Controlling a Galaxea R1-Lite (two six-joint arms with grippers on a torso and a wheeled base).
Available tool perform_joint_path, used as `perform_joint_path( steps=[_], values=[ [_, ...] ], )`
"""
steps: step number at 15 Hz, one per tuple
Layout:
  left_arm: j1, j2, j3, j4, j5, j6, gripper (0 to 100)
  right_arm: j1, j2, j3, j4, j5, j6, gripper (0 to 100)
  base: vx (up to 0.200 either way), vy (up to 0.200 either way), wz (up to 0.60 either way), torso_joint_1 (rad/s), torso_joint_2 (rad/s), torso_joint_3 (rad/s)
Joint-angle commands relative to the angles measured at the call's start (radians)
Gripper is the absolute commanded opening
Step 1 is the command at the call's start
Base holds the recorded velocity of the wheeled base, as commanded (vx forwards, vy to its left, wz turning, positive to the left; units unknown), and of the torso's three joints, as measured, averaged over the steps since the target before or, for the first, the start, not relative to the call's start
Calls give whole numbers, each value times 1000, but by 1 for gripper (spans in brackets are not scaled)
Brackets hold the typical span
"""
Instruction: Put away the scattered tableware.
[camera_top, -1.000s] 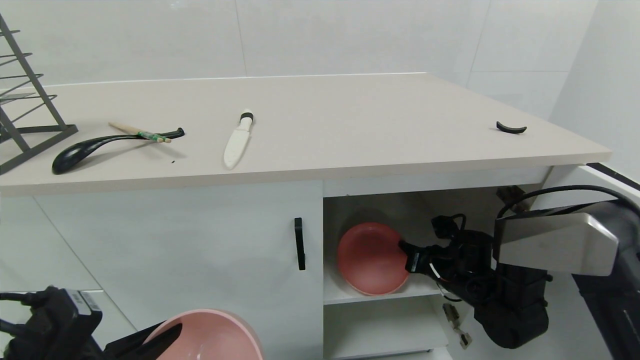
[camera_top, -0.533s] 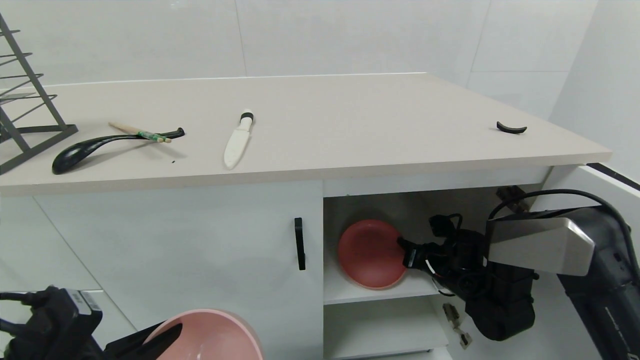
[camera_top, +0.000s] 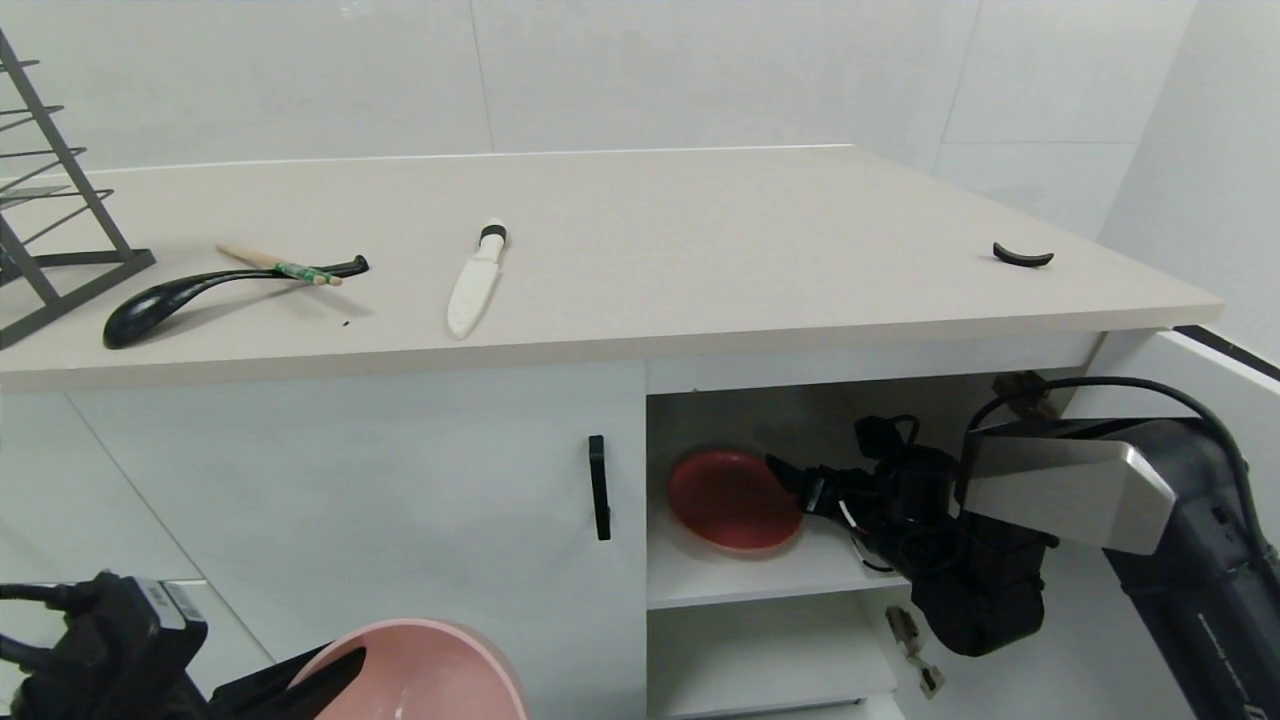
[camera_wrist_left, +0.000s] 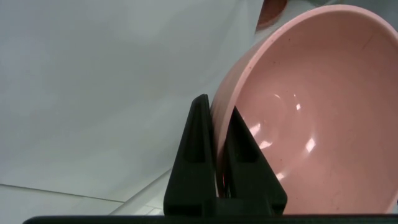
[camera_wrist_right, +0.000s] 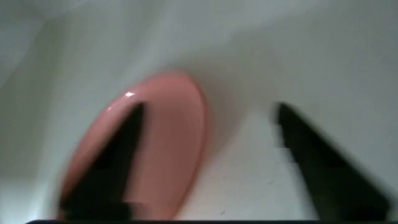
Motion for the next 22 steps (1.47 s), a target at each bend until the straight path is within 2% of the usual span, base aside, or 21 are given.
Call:
perform_joint_path(
  steps=[1, 4, 5, 7, 8, 10, 11, 12, 13, 14, 16, 17, 20, 21, 22],
  values=[
    [0, -3, -6, 0, 0, 3, 0, 5, -60, 88, -46, -9, -6, 100, 0, 0, 0, 0, 0, 0],
    [-13, 16, -80, 1, -1, 26, 0, 69, -303, 421, -46, -20, -101, 100, 0, 0, 0, 0, 0, 0],
    [-24, 36, -106, 3, -3, 28, 0, 94, -349, 515, -46, -53, -128, 100, 0, 0, 0, 0, 0, 0],
    [-92, 96, -146, 4, -1, 31, 0, 157, -474, 679, -46, -100, -134, 100, 0, 0, 0, 0, 0, 0],
    [-127, 122, -169, 4, -3, 51, 0, 200, -548, 726, -46, -104, -134, 100, 0, 0, 0, 0, 0, 0],
    [-198, 192, -219, 4, -1, 132, 0, 275, -649, 800, -46, -149, -135, 100, 0, 0, 0, 0, 0, 0],
    [-214, 220, -228, 1, 0, 158, 0, 287, -665, 814, -46, -161, -135, 100, 0, 0, 0, 0, 0, 0],
    [-244, 286, -253, 0, 3, 211, 0, 300, -689, 814, -46, -193, -131, 100, 0, 0, 0, 0, 0, 0],
    [-259, 323, -267, 0, 5, 229, 0, 300, -695, 814, -46, -196, -132, 100, 0, 0, 0, 0, 0, 0],
    [-282, 407, -305, -22, 8, 237, 0, 300, -692, 814, -46, -198, -131, 100, 0, 0, 0, 0, 0, 0],
    [-310, 494, -322, -91, 20, 240, 0, 296, -692, 814, -46, -199, -131, 100, 0, 0, 0, 0, 0, 0],
    [-336, 577, -324, -171, 60, 240, 0, 296, -700, 814, -46, -199, -131, 100, 0, 0, 0, 0, 0, 0],
    [-400, 728, -331, -295, 135, 241, 0, 272, -708, 814, -46, -199, -134, 100, 0, 0, 0, 0, 0, 0],
    [-417, 768, -345, -335, 148, 247, 0, 263, -708, 814, -46, -201, -135, 100, 0, 0, 0, 0, 0, 0],
    [-421, 818, -356, -373, 166, 272, 0, 263, -709, 814, -46, -221, -137, 100, 0, 0, 0, 0, 0, 0]
  ],
)
